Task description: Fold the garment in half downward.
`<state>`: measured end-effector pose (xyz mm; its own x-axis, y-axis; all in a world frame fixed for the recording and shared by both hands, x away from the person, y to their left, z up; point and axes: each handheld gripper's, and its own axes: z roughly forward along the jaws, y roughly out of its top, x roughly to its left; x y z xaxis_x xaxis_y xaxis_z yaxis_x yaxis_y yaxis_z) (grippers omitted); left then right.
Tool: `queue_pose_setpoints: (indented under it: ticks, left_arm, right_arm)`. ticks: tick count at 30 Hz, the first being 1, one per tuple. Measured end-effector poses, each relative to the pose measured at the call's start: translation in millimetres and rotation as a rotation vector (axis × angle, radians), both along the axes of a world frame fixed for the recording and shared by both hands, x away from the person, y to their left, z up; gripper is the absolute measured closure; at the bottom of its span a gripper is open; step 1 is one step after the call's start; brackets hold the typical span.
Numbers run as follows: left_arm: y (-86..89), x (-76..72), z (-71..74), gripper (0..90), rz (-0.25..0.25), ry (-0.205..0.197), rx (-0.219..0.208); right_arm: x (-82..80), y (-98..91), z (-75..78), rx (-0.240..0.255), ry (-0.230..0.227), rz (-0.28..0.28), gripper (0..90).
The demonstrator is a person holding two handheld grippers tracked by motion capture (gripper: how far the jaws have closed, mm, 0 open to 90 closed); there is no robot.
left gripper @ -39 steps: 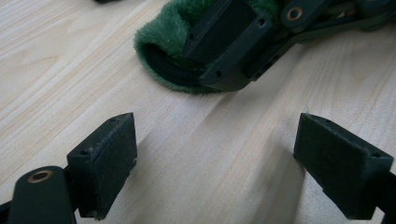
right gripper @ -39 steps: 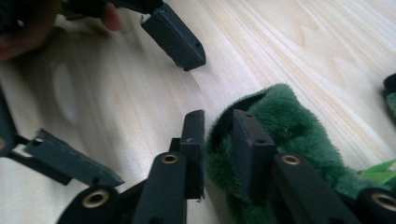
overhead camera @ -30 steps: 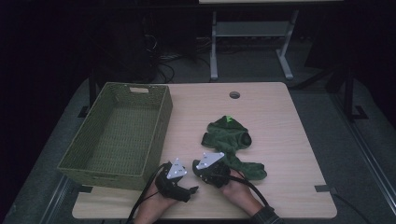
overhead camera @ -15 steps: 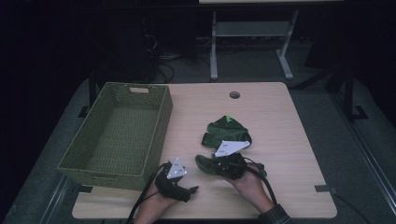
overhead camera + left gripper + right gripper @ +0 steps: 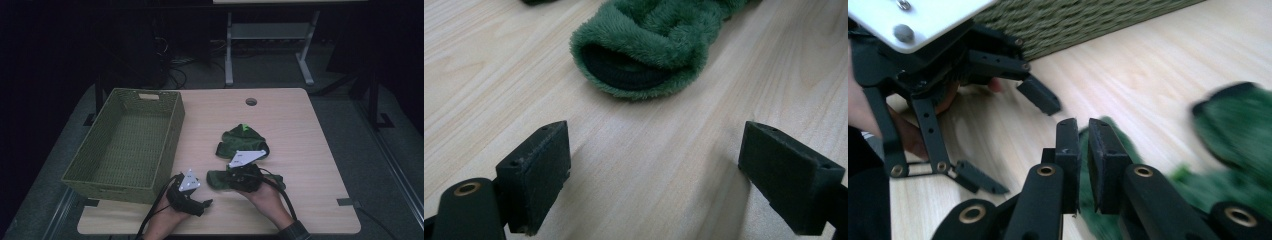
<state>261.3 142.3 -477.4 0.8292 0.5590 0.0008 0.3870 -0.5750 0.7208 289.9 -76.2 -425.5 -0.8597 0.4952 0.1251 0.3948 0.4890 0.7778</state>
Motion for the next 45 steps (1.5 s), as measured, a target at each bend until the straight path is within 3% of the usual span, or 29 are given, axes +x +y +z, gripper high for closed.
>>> queue_pose_setpoints:
  ticks: [6,12,14,18,21,25,30,37,45]
  left_arm:
    - [0.4,0.2,0.1,12.6,-0.003,-0.003,0.008]
    - [0.3,0.1,0.2,12.6,-0.003,-0.001,0.006]
    - [0.2,0.0,0.2,12.6,-0.002,0.0,0.005]
    - [0.3,0.1,0.2,12.6,-0.003,-0.002,0.007]
    - [0.6,0.5,0.4,12.6,-0.006,-0.006,0.011]
    - [0.0,0.0,0.0,12.6,0.0,0.0,0.002]
    - [-0.1,-0.1,-0.2,12.6,0.001,0.0,-0.001]
    - [-0.1,-0.1,0.1,12.6,0.001,0.001,0.0]
    - [-0.2,0.0,0.1,12.6,0.001,0.001,-0.001]
  right_arm:
    - [8.5,29.2,-19.0,-0.092,0.003,0.024,75.3]
    - [13.6,40.2,-39.3,-0.178,0.017,-0.025,71.9]
    - [11.8,40.3,-40.4,-0.18,-0.002,-0.028,73.5]
    - [7.1,42.0,-39.9,-0.199,-0.023,-0.016,84.7]
    - [4.8,41.7,-39.0,-0.2,-0.019,0.003,85.2]
    - [2.8,35.8,-31.6,-0.14,0.009,0.021,85.1]
    - [0.0,22.8,-15.6,-0.046,-0.004,0.026,84.5]
    - [0.2,-12.2,1.8,0.054,-0.008,-0.04,84.6]
    - [0.4,-46.4,13.5,0.083,-0.036,-0.112,84.3]
